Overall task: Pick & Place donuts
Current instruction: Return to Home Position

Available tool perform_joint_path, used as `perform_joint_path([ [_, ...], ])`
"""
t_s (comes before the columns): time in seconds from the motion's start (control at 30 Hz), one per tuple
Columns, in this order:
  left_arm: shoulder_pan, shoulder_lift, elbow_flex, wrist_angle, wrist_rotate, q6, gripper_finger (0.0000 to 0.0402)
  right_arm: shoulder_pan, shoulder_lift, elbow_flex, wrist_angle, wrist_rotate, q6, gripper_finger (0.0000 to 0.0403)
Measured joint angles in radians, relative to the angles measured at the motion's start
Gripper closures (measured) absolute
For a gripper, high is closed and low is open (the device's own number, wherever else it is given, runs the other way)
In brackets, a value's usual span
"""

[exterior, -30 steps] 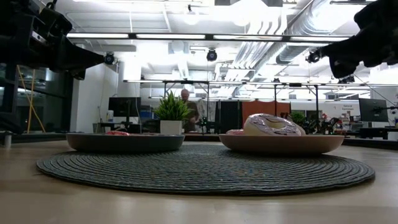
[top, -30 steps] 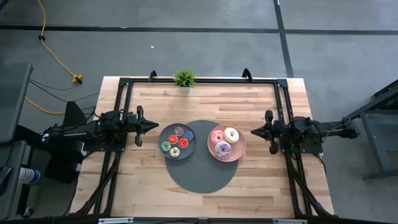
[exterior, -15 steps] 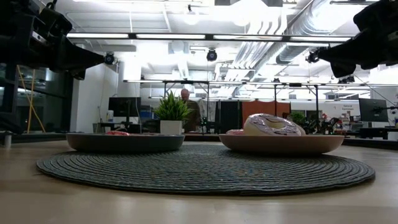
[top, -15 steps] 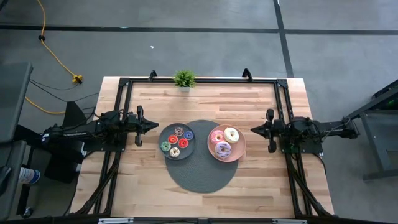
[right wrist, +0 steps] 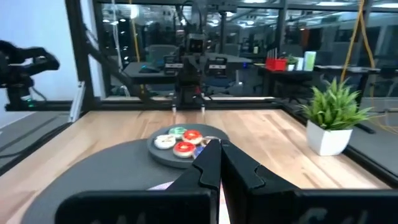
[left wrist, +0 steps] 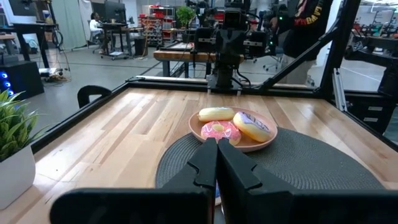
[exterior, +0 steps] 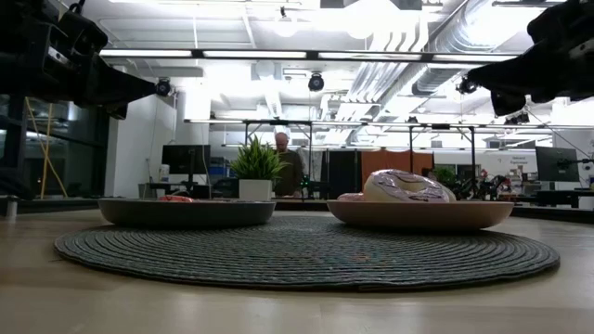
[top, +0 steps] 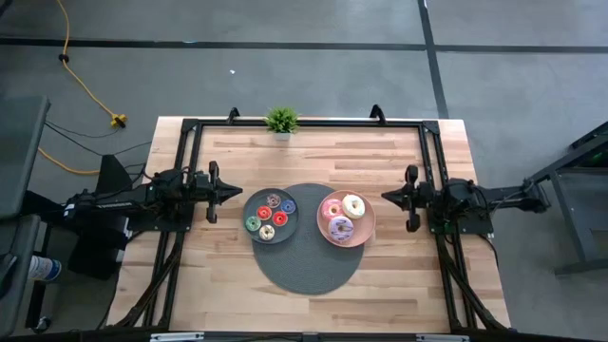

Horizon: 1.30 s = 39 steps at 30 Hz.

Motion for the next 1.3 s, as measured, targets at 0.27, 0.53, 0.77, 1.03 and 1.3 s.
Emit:
perform_joint_path([
  [0.27, 0.0, 0.0, 0.0, 0.0, -0.001, 0.0, 0.0399, -0.032, 0.0, 0.0, -0.003, -0.012, 0.005, 0.0402],
  [0.53, 0.0, 0.0, 0.0, 0.0, -0.001, 0.0, 0.0399, -0.032, 0.0, -0.001, 0.001, -0.014, 0.004, 0.0402],
  [0.77, 0.0, 0.0, 0.0, 0.0, -0.002, 0.0, 0.0399, -0.032, 0.0, -0.001, 0.001, -0.015, 0.004, 0.0402],
  [1.03, 0.0, 0.0, 0.0, 0.0, -0.002, 0.0, 0.0399, -0.032, 0.0, -0.001, 0.002, -0.015, 0.004, 0.0402],
  [1.3, 0.0, 0.0, 0.0, 0.0, -0.002, 0.0, 0.0399, -0.032, 0.0, -0.001, 0.002, -0.015, 0.004, 0.0402],
])
